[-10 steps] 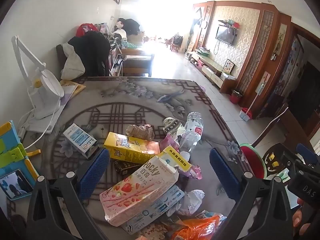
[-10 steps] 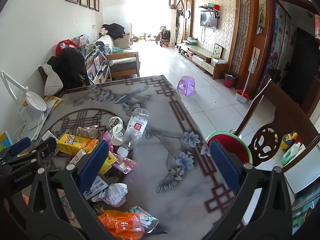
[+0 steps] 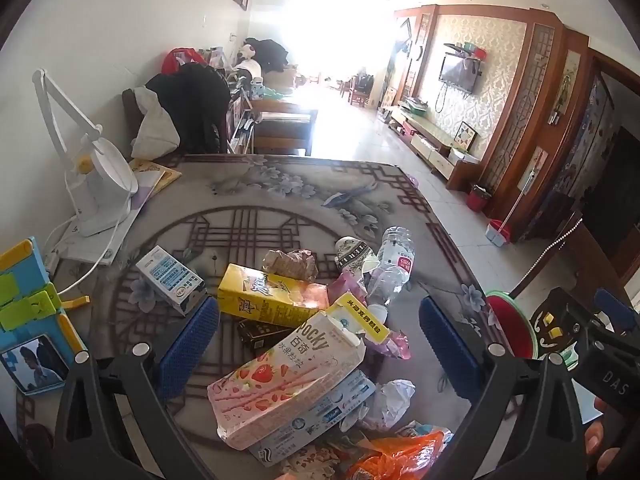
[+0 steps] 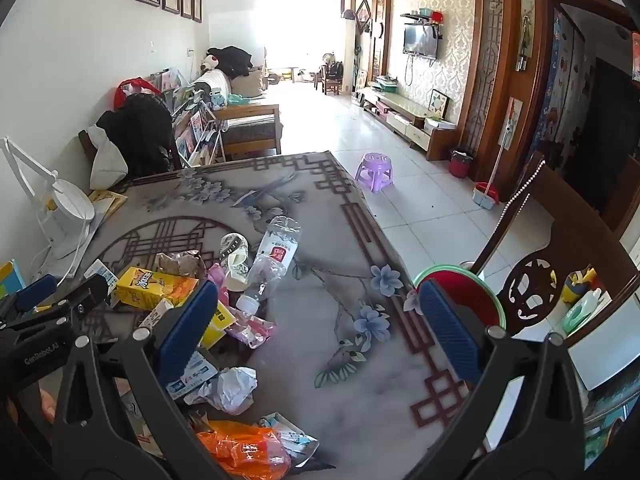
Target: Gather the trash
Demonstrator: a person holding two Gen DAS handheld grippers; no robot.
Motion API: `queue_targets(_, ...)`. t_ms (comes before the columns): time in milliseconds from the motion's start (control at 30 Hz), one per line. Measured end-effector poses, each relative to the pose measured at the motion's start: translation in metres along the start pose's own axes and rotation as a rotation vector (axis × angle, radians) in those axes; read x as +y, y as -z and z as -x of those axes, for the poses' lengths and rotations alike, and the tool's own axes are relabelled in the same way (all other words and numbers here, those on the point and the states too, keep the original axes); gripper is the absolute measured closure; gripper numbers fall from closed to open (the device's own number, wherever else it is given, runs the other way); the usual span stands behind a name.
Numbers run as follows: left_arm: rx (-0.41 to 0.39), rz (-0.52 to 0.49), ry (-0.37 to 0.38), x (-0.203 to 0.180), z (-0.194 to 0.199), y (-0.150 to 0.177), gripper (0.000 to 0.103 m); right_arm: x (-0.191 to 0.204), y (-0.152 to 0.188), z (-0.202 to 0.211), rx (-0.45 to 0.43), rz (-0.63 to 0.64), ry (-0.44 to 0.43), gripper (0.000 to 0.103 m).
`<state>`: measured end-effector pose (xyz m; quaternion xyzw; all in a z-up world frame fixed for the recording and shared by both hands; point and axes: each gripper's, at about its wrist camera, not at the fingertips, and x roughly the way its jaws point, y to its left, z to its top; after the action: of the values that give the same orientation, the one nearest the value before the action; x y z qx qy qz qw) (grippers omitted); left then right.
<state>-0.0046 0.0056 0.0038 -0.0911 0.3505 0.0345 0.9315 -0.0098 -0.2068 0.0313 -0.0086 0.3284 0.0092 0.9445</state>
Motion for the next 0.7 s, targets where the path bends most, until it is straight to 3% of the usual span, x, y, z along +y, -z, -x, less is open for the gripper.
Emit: queue_targets(700, 0.026, -0.011, -0.011, 0.0, -0.01, 0.007, 0.008, 0.002, 0.001, -0.011, 0.018, 0.012, -0.002, 0.004)
